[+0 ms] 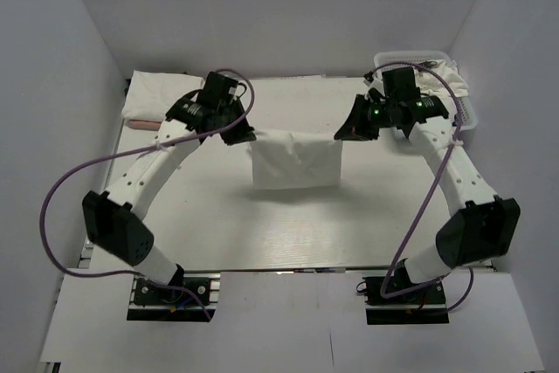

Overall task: Fold and stack the t-shirts
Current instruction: Fold the long partially folded tshirt into a neat square

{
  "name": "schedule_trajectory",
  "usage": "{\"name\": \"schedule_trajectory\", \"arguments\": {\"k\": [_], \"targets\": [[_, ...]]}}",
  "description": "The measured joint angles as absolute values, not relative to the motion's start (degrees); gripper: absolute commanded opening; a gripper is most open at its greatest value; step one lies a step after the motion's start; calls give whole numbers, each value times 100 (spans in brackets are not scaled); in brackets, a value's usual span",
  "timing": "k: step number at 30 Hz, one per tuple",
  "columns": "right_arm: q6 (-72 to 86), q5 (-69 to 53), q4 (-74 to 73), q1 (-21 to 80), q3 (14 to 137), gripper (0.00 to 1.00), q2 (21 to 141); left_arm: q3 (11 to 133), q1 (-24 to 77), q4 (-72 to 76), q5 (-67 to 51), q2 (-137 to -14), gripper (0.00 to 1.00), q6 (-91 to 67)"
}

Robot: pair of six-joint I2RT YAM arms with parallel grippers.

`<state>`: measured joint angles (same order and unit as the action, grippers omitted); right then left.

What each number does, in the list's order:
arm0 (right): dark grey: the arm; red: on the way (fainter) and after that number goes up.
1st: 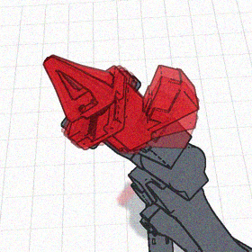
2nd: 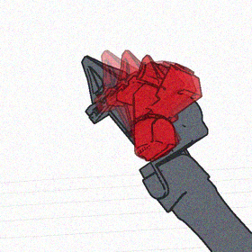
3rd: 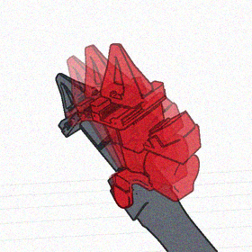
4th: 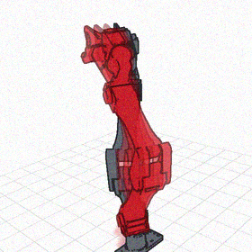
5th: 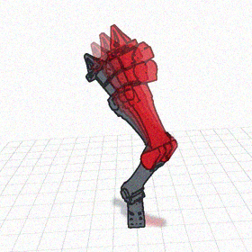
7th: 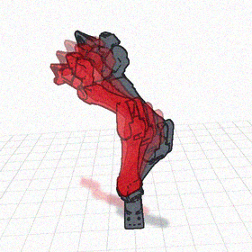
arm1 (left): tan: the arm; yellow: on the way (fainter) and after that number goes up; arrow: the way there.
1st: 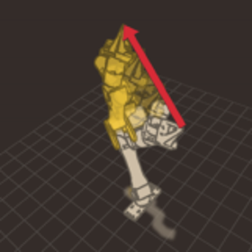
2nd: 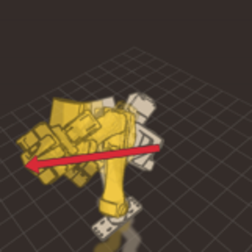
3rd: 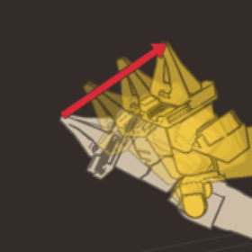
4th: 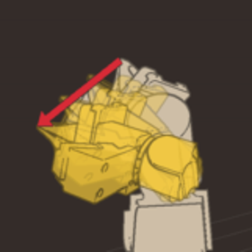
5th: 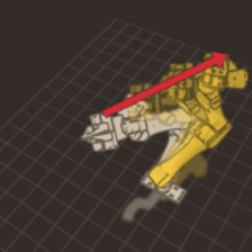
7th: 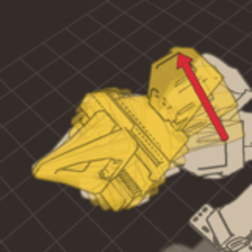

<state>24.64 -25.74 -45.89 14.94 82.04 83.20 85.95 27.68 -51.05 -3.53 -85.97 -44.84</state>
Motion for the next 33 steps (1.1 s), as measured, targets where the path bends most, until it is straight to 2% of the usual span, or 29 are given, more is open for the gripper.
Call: {"name": "schedule_trajectory", "arguments": {"k": [7,15,19,23,27,30,31,32,33], "targets": [[2438,-2626,-4388,1341,9301,0,9555,10228,2556,-5411,224,-10141,0,-4342],[2373,-2899,-4292,1168,10235,0,11150,10969,2169,-5492,388,-11384,0,-4147],[2469,-2886,-4145,1116,10871,0,11979,11756,2071,-5363,338,-12263,0,-3846],[2639,-2886,-3962,1017,11163,0,12549,12420,2021,-5221,246,-12993,0,-3614],[2825,-2923,-3758,932,11236,0,12951,12564,1973,-5140,82,-13353,1,-3426],[2954,-2908,-3590,902,11236,0,13133,12564,1925,-4965,-139,-13480,65,-3234],[2985,-2886,-3524,899,11236,4,13166,12564,1916,-4906,-193,-13496,99,-3153],[3026,-2860,-3463,897,11236,0,13174,12571,1907,-4838,-237,-13496,100,-3111],[3052,-2838,-3404,895,11236,0,13174,12595,1903,-4783,-263,-13496,100,-3103]]}}
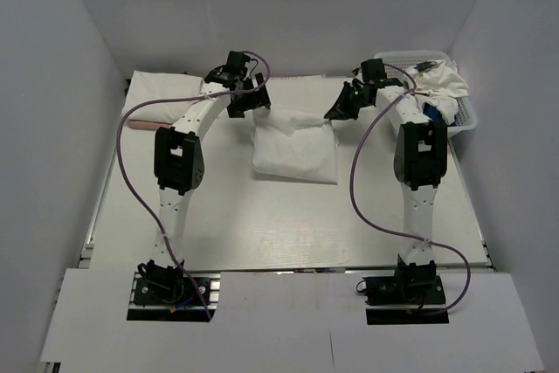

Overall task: Fold and stack the t-shirts
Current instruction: Fold the long partially folded tshirt into a neat square

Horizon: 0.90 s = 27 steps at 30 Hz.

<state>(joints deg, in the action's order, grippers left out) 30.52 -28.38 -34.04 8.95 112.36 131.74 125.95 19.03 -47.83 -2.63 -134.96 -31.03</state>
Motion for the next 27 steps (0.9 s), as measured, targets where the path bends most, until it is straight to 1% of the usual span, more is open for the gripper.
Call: {"name": "schedule_trajectory", "arguments": {"k": [4,9,14,16,19,22,25,27], "targets": [[3157,-2810,-3072,897,11233,0,13170,12656,1881,-4582,-292,-13447,100,-2969],[3264,-2941,-2781,895,10969,0,12794,12169,1881,-4383,-303,-13085,100,-2814],[3317,-3212,-2536,902,10418,0,11893,11865,1881,-4344,-318,-12879,100,-2742],[3417,-3291,-2344,895,9998,0,11432,11681,1887,-4287,-368,-12818,97,-2727],[3531,-3312,-2176,849,9544,0,11004,11583,1914,-4285,-447,-12814,95,-2696],[3638,-3245,-2078,779,9386,0,10986,11607,1927,-4257,-530,-12814,95,-2665],[3809,-2991,-1994,716,9384,0,11196,11620,1935,-4239,-615,-12814,98,-2613],[3894,-2783,-1896,666,9400,0,11399,11620,1935,-4239,-672,-12814,98,-2571]]}}
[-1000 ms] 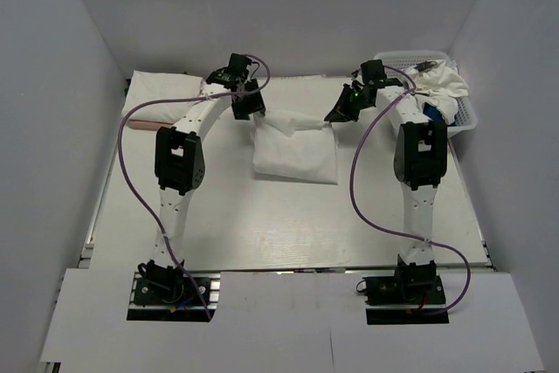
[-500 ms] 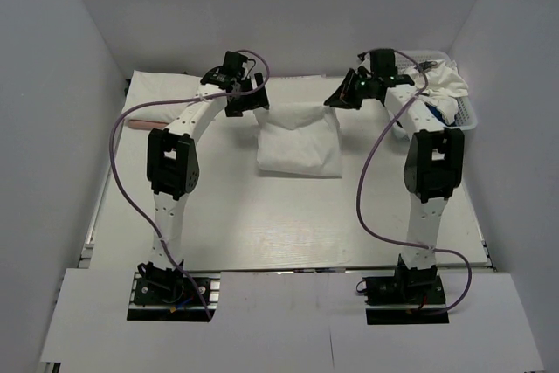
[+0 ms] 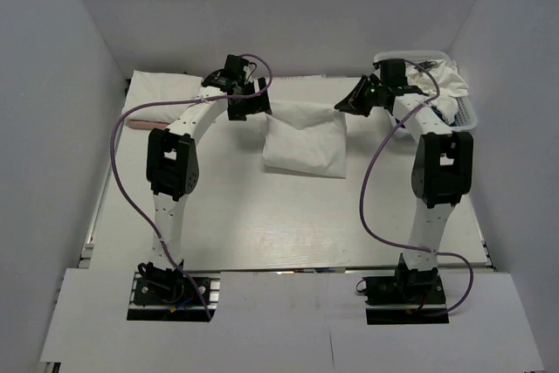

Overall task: Fold and stack the t-shirts
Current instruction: Fold the long partially folded tshirt into a neat square

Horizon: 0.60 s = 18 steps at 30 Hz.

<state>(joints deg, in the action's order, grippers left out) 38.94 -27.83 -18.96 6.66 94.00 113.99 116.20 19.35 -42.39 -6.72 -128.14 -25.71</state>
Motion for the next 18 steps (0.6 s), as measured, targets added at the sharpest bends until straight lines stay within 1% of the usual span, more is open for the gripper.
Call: {"name": "schedule_trajectory", "arguments": {"k": [1,2,3,7,10,14,18], "targets": [[3905,-2735,-1885,631,9452,10,11568,11620,1935,-4241,-698,-12816,99,-2552],[3905,-2733,-1916,591,9601,60,11778,11620,1935,-4241,-720,-12814,99,-2541],[3905,-2733,-1946,554,9839,90,12051,11620,1935,-4237,-764,-12816,99,-2523],[3597,-3044,-2003,486,10886,90,13137,11620,1935,-4213,-963,-12816,99,-2477],[3304,-3190,-2185,521,11216,90,13353,11618,1942,-4185,-1135,-12818,99,-2462],[2971,-3035,-2338,593,11126,90,12857,11522,1986,-4071,-1306,-12825,99,-2464],[2749,-2814,-2370,639,10453,90,11673,11369,2078,-4023,-1332,-12912,99,-2464]]}}
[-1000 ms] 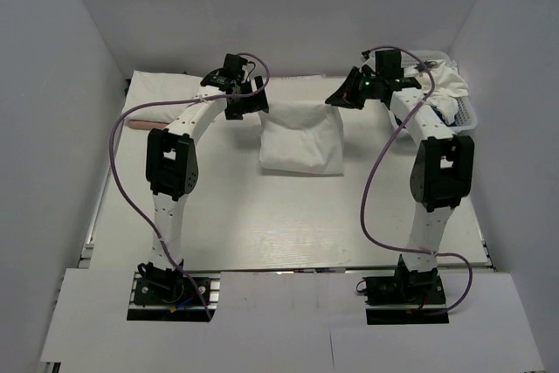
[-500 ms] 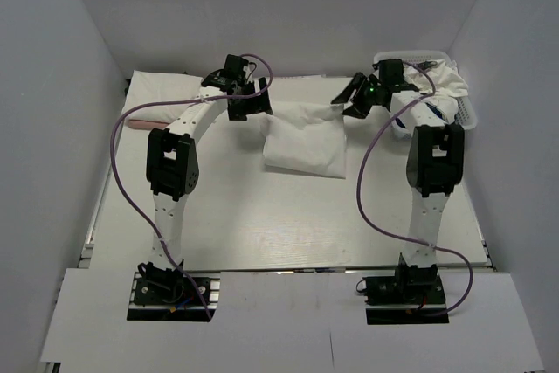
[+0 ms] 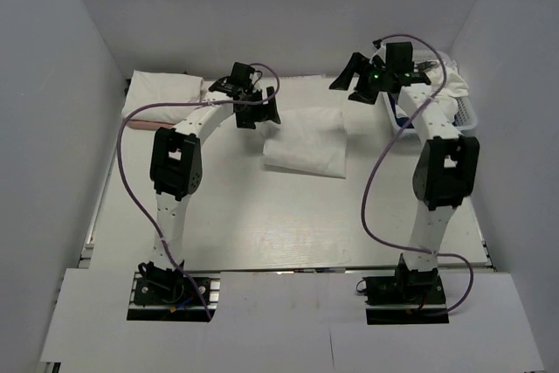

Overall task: Fold and stack the t-shirts
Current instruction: Fold the long partially folded tshirt into a neat square, then put the neatly folded tshirt into the corner of the board with the left arm

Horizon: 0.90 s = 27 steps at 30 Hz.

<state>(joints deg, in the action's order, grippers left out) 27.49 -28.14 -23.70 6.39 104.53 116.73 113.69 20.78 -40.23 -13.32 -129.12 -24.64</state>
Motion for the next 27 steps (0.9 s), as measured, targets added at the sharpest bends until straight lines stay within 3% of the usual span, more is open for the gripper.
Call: {"name": "schedule_trajectory", "arguments": {"k": [8,12,19,21,22,24,25,27], "targets": [[2434,-2510,-2248,615,9118,90,9601,10829,2333,-4018,-1168,-12999,99,-2482],[2357,-2456,-2281,609,8523,90,9253,10562,2403,-3968,-1144,-13026,83,-2554],[2178,-2375,-2429,596,8171,90,9129,10589,2434,-3771,-1264,-13139,68,-2617],[2145,-2364,-2436,593,8134,90,9080,10724,2451,-3743,-1293,-13260,55,-2617],[2134,-2364,-2438,591,8112,90,9045,10807,2458,-3726,-1310,-13332,37,-2626],[2097,-2338,-2458,585,8075,90,8965,10984,2477,-3695,-1328,-13515,16,-2628],[2075,-2309,-2477,578,8071,90,8927,11085,2477,-3704,-1376,-13581,0,-2622],[2029,-2239,-2528,574,8071,90,8842,11185,2488,-3736,-1385,-13638,0,-2620]]}}
